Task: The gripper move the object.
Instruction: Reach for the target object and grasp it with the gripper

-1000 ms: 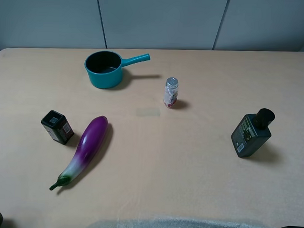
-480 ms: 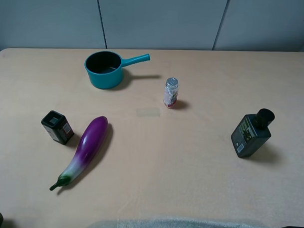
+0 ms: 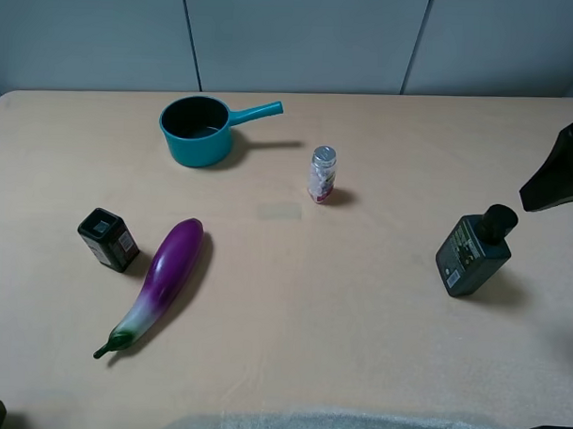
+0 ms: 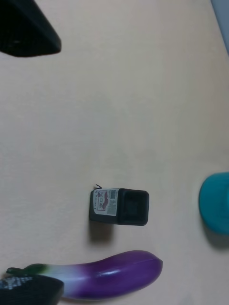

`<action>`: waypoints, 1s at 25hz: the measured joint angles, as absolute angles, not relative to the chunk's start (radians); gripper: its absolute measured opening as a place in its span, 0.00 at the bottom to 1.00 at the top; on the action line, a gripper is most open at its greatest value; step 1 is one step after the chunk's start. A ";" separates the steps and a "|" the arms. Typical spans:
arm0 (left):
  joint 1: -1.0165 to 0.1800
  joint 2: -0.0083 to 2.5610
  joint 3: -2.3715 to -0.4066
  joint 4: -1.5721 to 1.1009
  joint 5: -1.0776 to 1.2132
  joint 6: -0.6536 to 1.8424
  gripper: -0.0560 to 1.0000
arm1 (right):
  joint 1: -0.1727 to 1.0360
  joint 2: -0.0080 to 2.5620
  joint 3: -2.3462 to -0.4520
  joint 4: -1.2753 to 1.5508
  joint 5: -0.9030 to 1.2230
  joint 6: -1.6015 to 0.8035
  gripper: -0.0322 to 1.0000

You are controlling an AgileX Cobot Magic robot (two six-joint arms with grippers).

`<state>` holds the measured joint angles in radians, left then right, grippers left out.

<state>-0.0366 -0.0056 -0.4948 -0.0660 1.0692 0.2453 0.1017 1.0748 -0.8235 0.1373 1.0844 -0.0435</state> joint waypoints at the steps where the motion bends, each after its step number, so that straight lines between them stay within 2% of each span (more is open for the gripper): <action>1: -0.037 -0.006 -0.495 -0.066 1.069 0.245 0.90 | 0.102 1.092 -0.824 0.137 1.070 -0.049 0.70; 25: -0.037 -0.006 -0.495 -0.066 1.069 0.245 0.90 | 0.102 1.394 -0.824 0.183 0.954 -0.114 0.70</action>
<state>-0.0366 -0.0056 -0.4948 -0.0660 1.0692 0.2453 0.1017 1.3937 -0.8243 0.1835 0.9536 -0.1137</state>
